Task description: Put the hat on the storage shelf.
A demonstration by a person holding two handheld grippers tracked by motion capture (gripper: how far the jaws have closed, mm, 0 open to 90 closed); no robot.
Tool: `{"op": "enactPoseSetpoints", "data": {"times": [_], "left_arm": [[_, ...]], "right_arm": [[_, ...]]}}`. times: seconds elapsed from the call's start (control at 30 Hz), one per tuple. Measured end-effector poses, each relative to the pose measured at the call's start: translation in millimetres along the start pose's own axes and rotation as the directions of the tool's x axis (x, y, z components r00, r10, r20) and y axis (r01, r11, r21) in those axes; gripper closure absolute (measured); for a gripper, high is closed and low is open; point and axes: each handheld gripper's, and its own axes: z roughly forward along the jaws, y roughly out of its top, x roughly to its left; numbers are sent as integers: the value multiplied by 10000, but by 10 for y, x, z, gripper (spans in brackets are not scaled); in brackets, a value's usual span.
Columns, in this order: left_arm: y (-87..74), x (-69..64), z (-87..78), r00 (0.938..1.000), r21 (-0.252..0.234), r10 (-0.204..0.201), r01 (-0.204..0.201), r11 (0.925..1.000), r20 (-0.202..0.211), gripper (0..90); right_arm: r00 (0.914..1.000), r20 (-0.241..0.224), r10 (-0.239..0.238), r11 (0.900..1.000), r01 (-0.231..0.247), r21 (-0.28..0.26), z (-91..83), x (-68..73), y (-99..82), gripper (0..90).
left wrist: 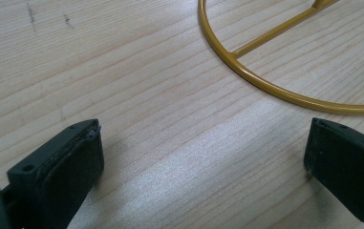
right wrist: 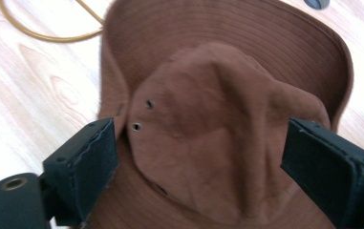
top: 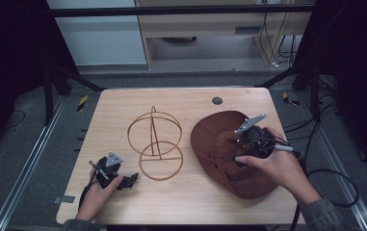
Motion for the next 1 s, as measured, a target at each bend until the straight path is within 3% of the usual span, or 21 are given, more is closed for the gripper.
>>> {"op": "enactPoseSetpoints", "data": {"times": [0.23, 0.57, 0.77, 1.0], "left_arm": [[-1, -1, -1, 10000, 2, 5, -5, 10000, 3, 0], [0, -5, 1, 10000, -18, -20, 20, 10000, -8, 0], [1, -1, 0, 10000, -14, 27, -27, 10000, -4, 0], [1, -1, 0, 10000, -14, 30, -30, 10000, -3, 0]], "right_arm": [[9985, -503, 237, 9988, -215, 450, 96, -237, 31, 173], [9989, -435, 166, 9936, -117, 1123, 186, -418, 172, 250], [9970, -731, 269, 9899, -165, 1406, 238, -474, 248, 292], [9975, -695, 124, 9848, -1, 1738, 311, -482, 366, 271]]}}
